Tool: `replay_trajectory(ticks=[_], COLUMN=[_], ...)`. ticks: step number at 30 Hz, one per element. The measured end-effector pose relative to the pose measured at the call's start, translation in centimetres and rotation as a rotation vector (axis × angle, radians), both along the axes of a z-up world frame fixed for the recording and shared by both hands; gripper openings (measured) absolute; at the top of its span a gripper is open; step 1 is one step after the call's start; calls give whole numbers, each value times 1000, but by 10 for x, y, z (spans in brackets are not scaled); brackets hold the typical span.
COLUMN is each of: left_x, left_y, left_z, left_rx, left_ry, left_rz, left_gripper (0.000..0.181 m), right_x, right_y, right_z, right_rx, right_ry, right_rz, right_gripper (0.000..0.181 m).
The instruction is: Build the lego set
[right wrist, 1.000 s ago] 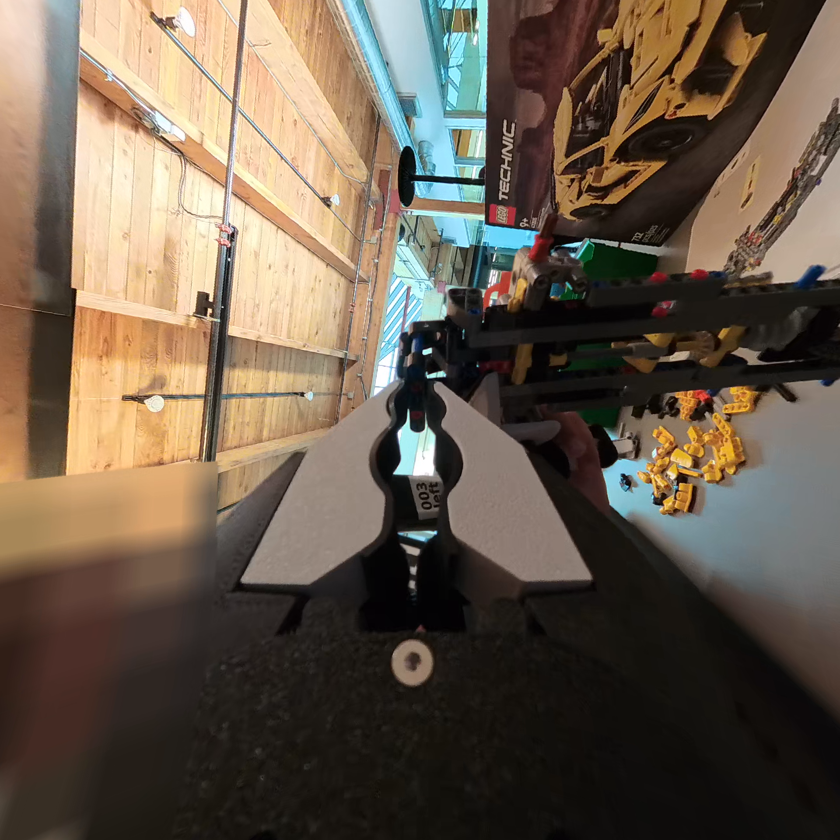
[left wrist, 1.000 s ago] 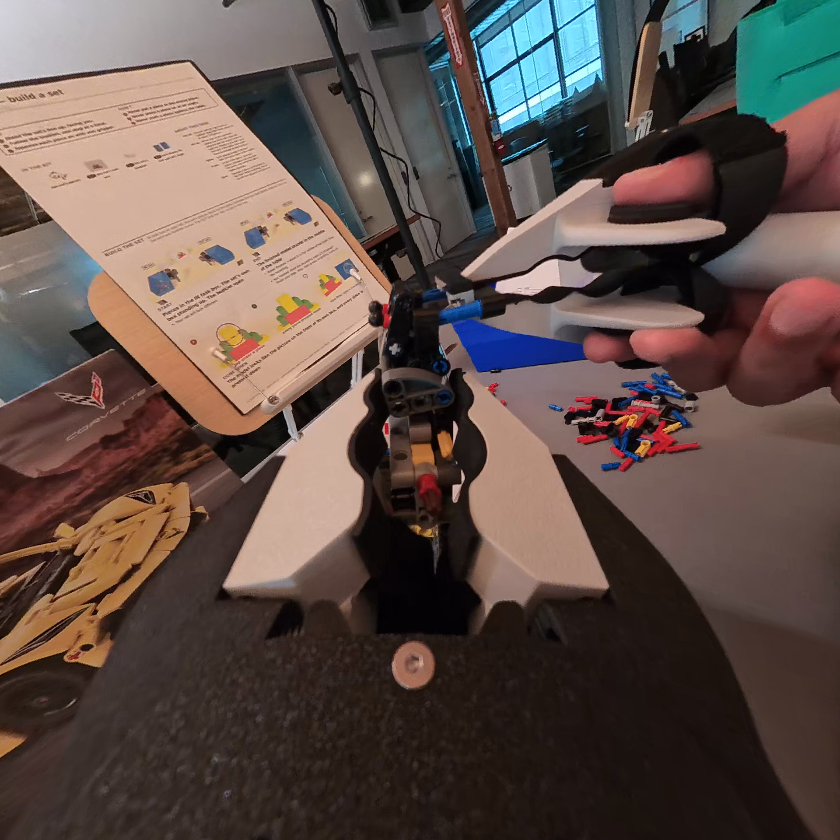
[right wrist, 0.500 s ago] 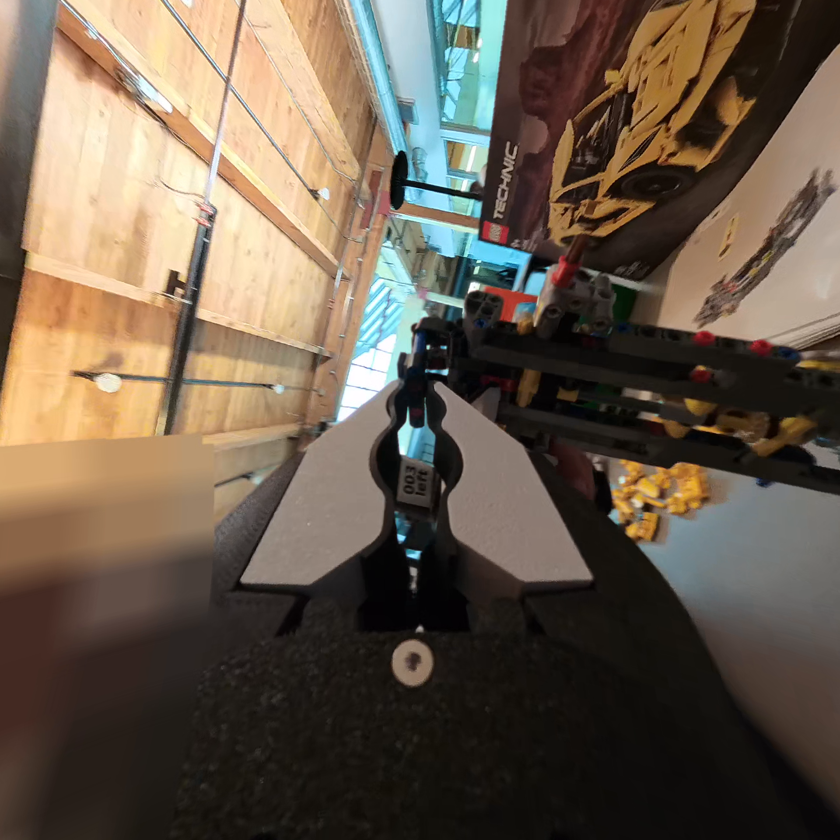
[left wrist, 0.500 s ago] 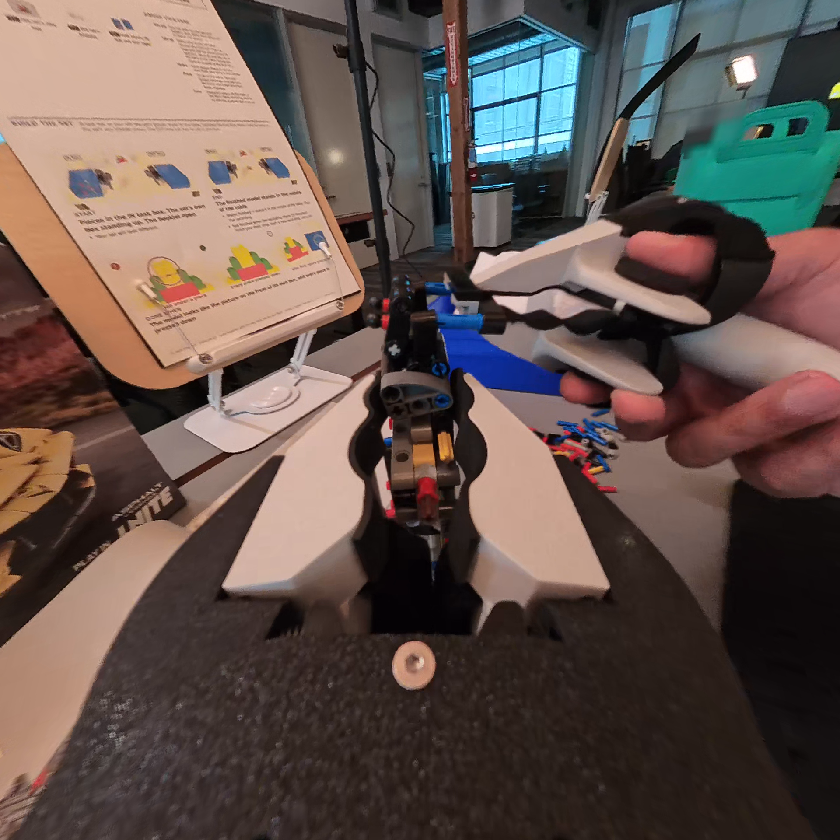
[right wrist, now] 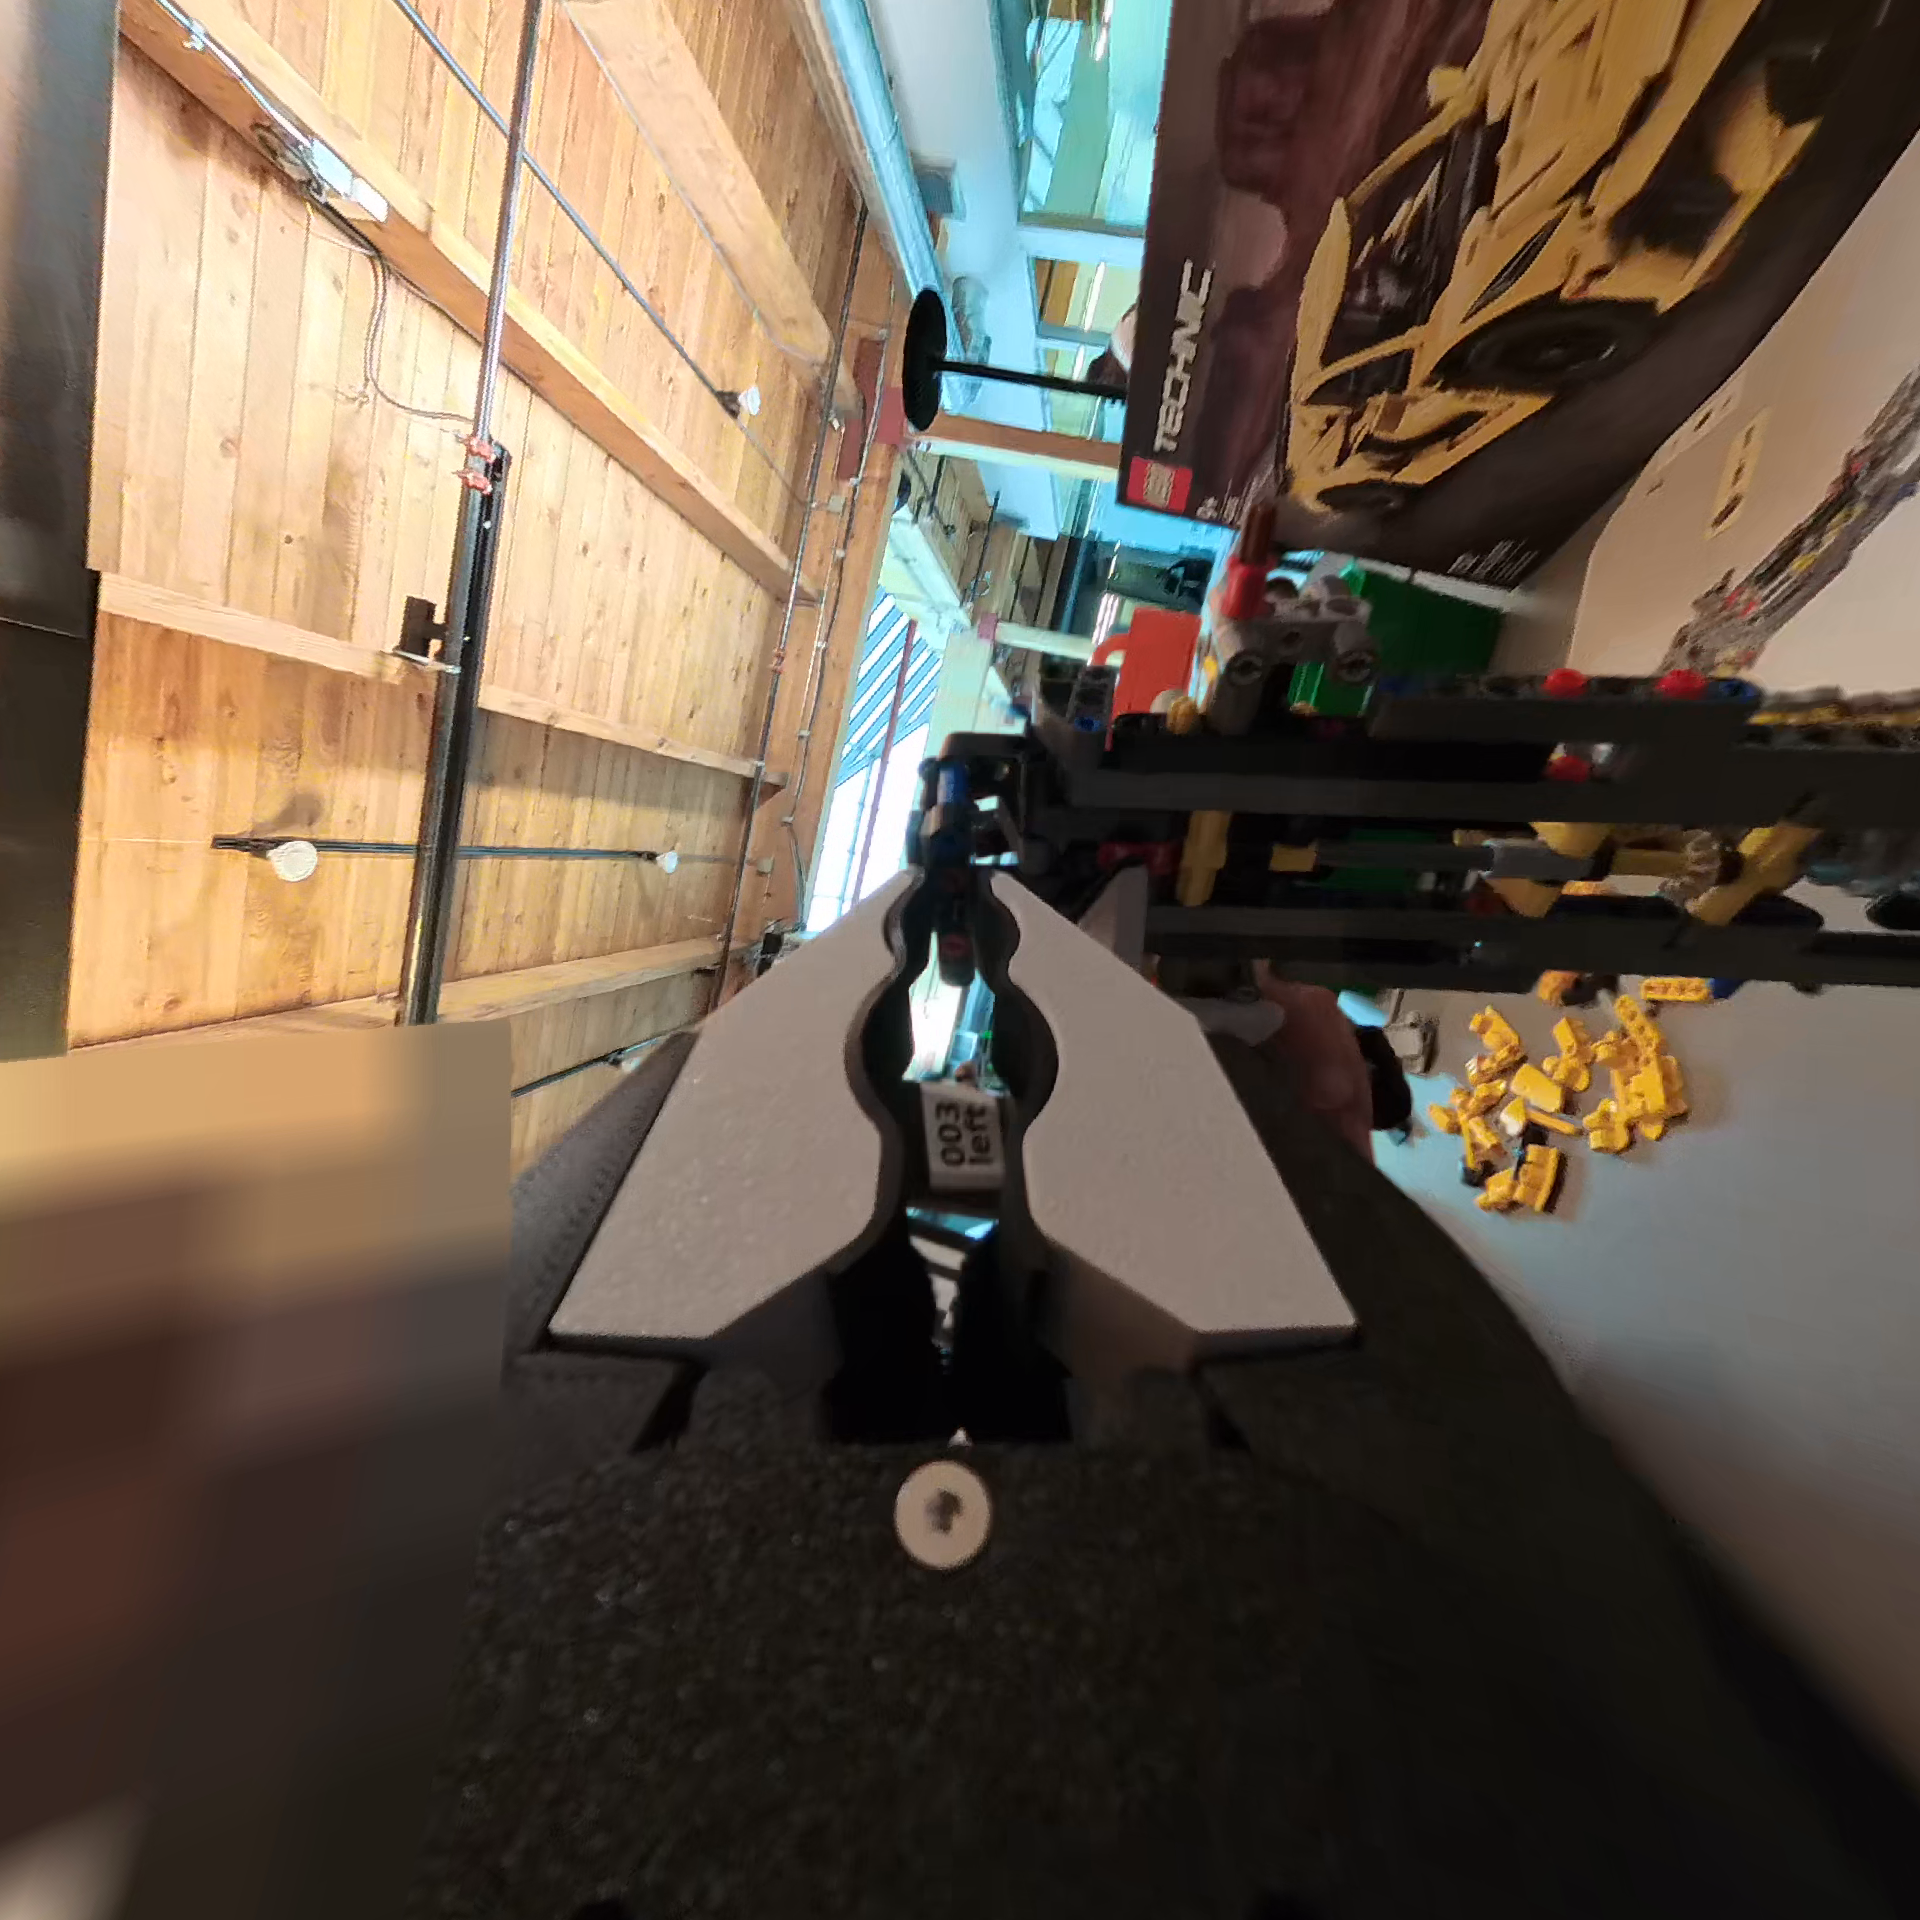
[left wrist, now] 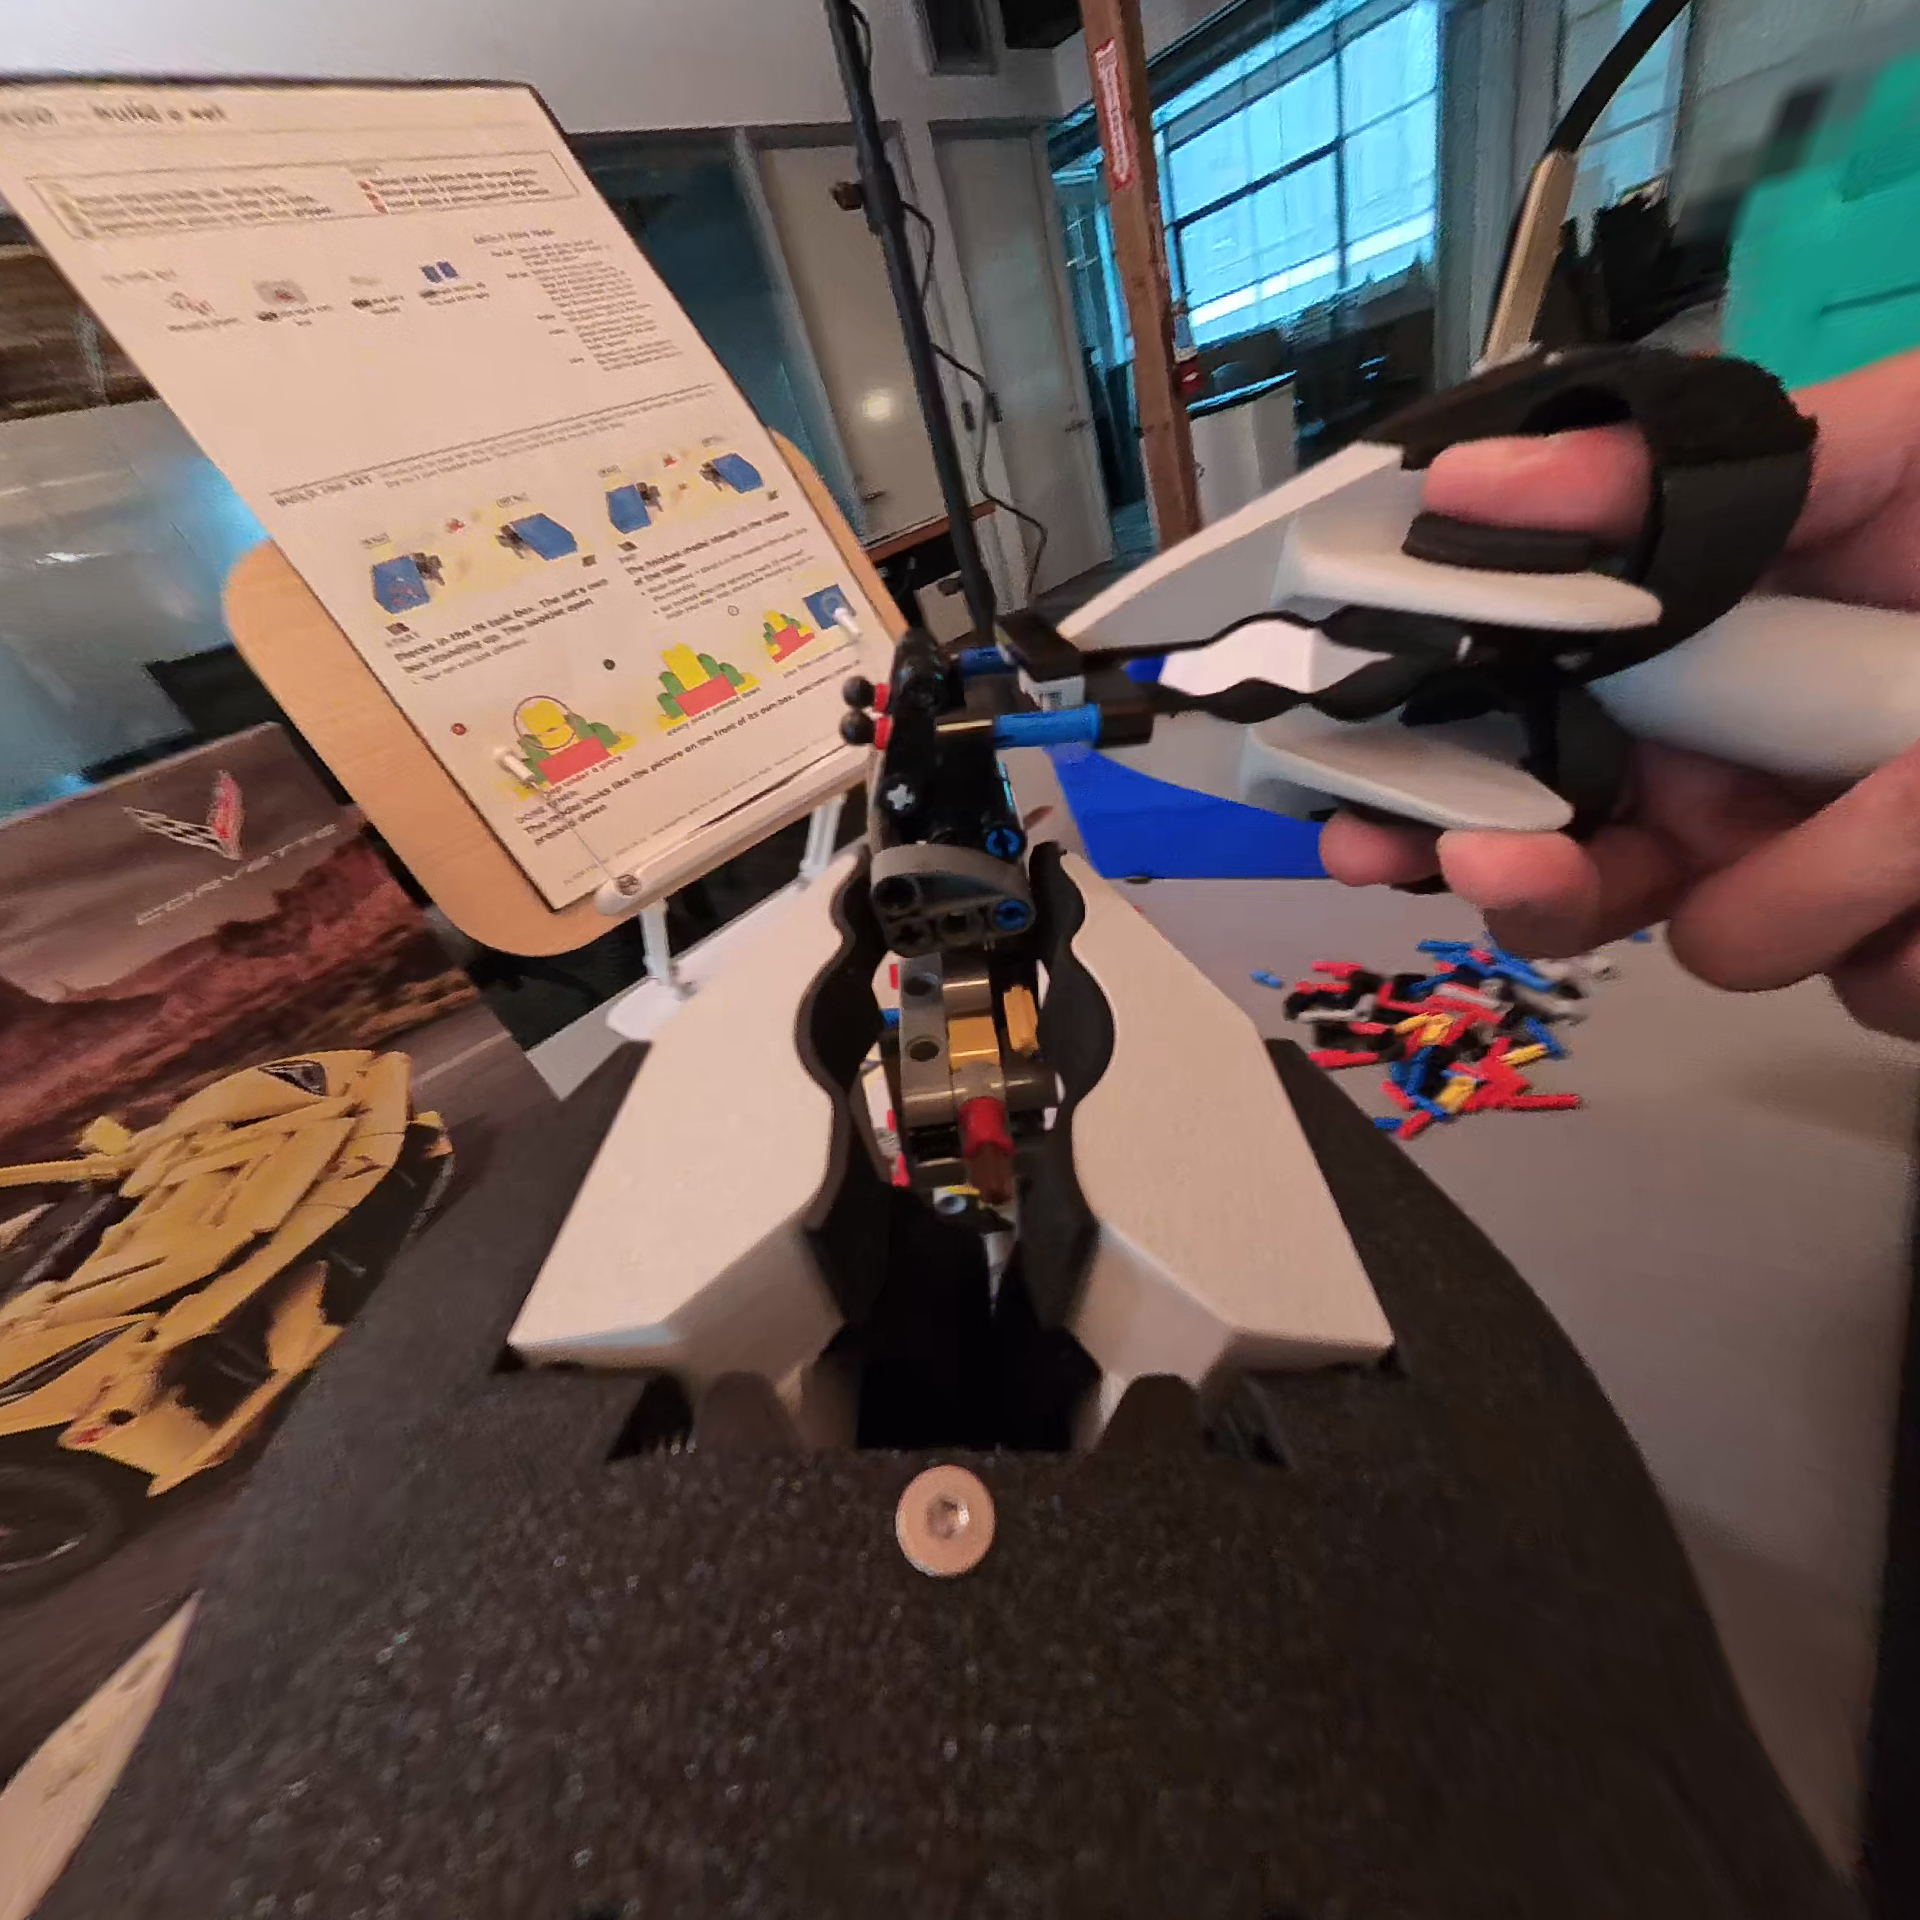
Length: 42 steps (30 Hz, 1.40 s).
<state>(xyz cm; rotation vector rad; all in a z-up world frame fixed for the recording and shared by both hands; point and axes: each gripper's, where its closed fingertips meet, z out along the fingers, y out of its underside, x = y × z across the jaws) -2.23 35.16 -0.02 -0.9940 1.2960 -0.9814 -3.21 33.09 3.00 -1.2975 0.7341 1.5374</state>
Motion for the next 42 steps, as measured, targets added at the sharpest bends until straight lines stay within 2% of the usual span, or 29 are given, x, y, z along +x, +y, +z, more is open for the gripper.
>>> replay_trajectory(ticks=[3,6,10,14,17,28,33,37,42], left_x=[0,4,6,4,5,7,5,2,3], left_y=[0,1,0,1,1,0,2,1,2], left_z=[1,-4,-12,-12,-12,-2,4,10,5], left_rx=[-28,-103,-99,-106,-74,-86,43,86,172], left_ry=[12,49,66,64,68,62,14,0,14], left_rz=[-20,-35,-38,-53,-54,-64,45,60,104], left_gripper=[25,25,28,28,30,28,27,27,27], right_x=[1,4,10,7,7,6,6,3,6], right_y=[1,4,8,10,10,5,2,1,0], right_z=[2,-1,-8,-8,-7,-8,-4,1,-6], right_rx=[-2,-19,-33,-52,-52,-67,-77,-72,-88], right_ry=[-71,-29,28,-40,-18,-37,-7,53,25], right_rz=[-35,-45,-49,-45,-30,-18,-44,-22,-20], right_gripper=[6,6,6,6,7,6,6,7,6])
